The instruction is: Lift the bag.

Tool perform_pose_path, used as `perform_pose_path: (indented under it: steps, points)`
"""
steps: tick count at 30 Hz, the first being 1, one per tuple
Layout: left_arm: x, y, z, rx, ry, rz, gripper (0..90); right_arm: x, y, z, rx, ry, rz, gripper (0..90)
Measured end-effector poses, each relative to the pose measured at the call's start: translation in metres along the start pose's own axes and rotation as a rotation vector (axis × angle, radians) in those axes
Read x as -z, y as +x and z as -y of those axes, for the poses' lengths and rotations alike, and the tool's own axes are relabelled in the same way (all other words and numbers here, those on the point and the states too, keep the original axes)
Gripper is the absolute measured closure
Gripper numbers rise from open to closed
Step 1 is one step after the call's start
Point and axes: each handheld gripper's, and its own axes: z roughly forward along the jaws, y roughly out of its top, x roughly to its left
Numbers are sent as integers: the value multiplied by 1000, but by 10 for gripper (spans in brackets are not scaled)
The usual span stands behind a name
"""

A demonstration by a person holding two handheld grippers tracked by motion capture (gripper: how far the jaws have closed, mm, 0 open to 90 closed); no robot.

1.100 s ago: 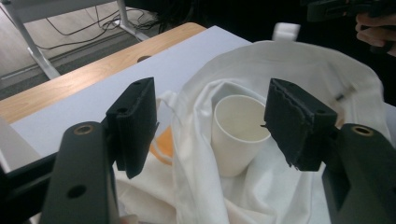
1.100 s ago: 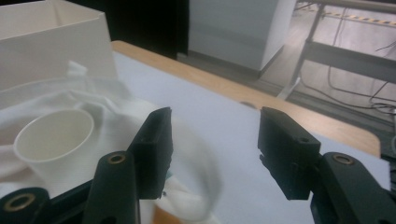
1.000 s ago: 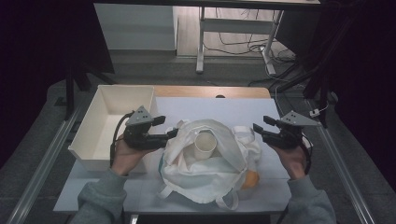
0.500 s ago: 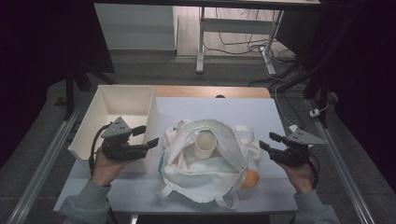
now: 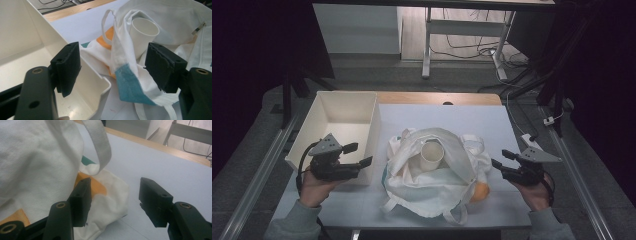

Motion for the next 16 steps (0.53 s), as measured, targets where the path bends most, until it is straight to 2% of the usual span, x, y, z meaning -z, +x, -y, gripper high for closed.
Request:
perform_pose_path:
  steps: [16]
  points:
    - [-3, 1, 2, 3, 10, 10, 286, 1, 3, 0, 28, -8, 9, 439]
